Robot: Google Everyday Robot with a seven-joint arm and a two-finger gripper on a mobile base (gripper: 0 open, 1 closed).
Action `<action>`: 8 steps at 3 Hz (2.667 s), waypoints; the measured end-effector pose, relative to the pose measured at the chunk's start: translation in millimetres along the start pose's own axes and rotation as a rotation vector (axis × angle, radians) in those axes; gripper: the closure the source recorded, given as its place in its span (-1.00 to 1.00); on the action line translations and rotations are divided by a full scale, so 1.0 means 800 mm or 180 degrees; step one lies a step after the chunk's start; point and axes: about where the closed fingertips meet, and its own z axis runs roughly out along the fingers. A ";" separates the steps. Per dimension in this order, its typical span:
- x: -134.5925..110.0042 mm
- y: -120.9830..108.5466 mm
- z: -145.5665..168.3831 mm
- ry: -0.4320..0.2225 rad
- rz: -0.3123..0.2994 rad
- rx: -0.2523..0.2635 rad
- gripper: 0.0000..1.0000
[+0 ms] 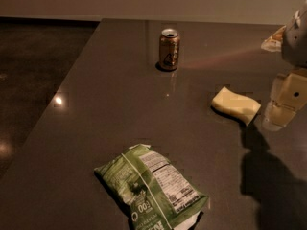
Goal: Move sponge near green jalapeno chip bag
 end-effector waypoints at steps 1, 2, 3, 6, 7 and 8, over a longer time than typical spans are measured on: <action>0.000 0.000 0.000 0.0000 0.0000 0.0001 -1.00; -0.003 -0.029 0.034 0.0062 0.0117 -0.0001 -1.00; 0.011 -0.061 0.076 0.0188 0.0313 -0.0043 -1.00; 0.049 -0.077 0.177 0.0527 0.0120 -0.0071 -0.99; 0.051 -0.074 0.190 0.0571 0.0053 -0.0170 -0.60; 0.052 -0.075 0.193 0.0580 0.0041 -0.0213 -0.14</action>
Offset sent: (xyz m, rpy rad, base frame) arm 0.0447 0.0057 -0.0358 -0.0086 0.0344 -0.0469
